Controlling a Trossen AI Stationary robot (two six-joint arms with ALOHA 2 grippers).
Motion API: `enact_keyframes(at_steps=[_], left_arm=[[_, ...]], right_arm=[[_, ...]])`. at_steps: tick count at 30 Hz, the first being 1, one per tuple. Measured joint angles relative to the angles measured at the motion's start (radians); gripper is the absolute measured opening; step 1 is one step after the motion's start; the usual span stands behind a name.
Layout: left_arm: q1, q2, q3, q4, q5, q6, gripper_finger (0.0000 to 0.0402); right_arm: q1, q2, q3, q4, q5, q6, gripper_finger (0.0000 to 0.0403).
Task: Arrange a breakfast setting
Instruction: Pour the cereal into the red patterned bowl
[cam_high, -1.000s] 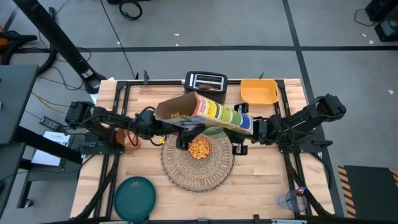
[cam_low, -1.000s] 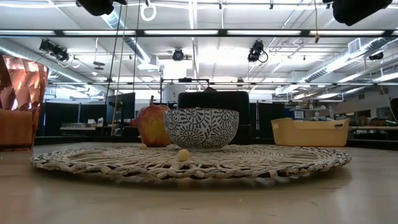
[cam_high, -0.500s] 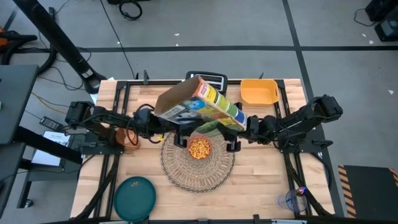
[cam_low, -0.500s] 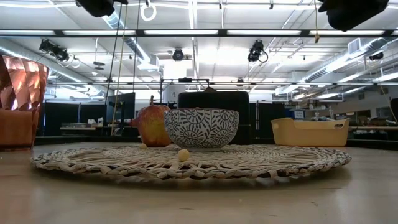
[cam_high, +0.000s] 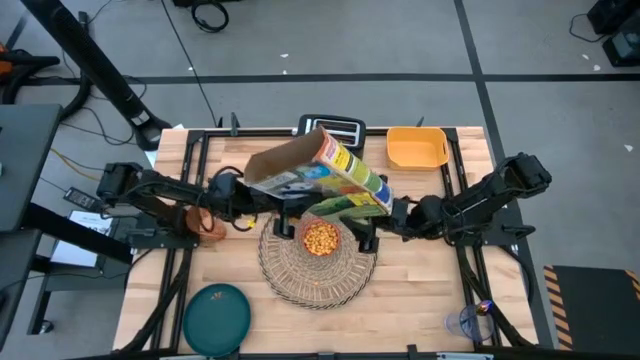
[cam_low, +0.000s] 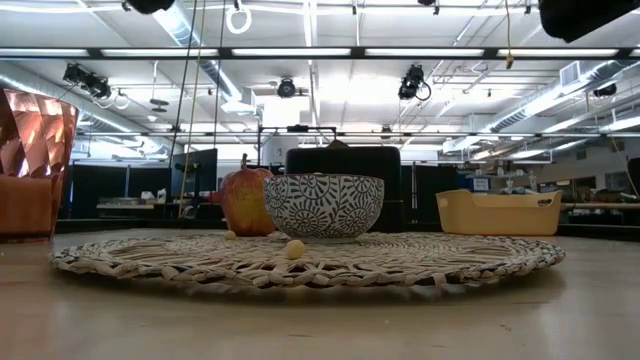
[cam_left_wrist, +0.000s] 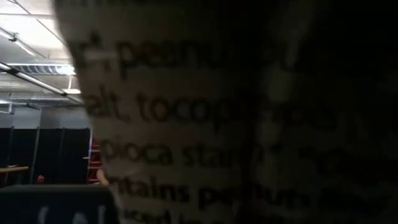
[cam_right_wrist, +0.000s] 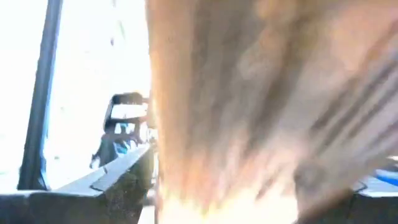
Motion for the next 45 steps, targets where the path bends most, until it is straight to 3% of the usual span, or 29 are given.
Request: enact_keyframes(at_steps=[6,14,29,38,45], left_arm=[[0.018,-0.118,0.0,-0.168,-0.004,0.028,0.013],[0.02,-0.295,0.0,-0.467,-0.148,0.141,0.0106],[0.02,-0.466,0.001,-0.921,-0.629,0.247,0.0099],[0.056,-0.554,-0.157,-0.935,-0.928,0.177,0.0098],[0.095,-0.633,-0.328,-0.932,-1.032,0.103,0.0099]], right_arm=[[0.058,0.0,0.0,-0.054,0.136,-0.027,0.0351],[0.137,-0.001,0.0,-0.155,0.329,-0.042,0.0348],[0.307,-0.001,0.0,-0.183,0.452,-0.049,0.0348],[0.396,-0.001,0.0,-0.18,0.549,-0.099,0.0348],[0.424,-0.001,0.0,-0.181,0.59,-0.101,0.0348]])
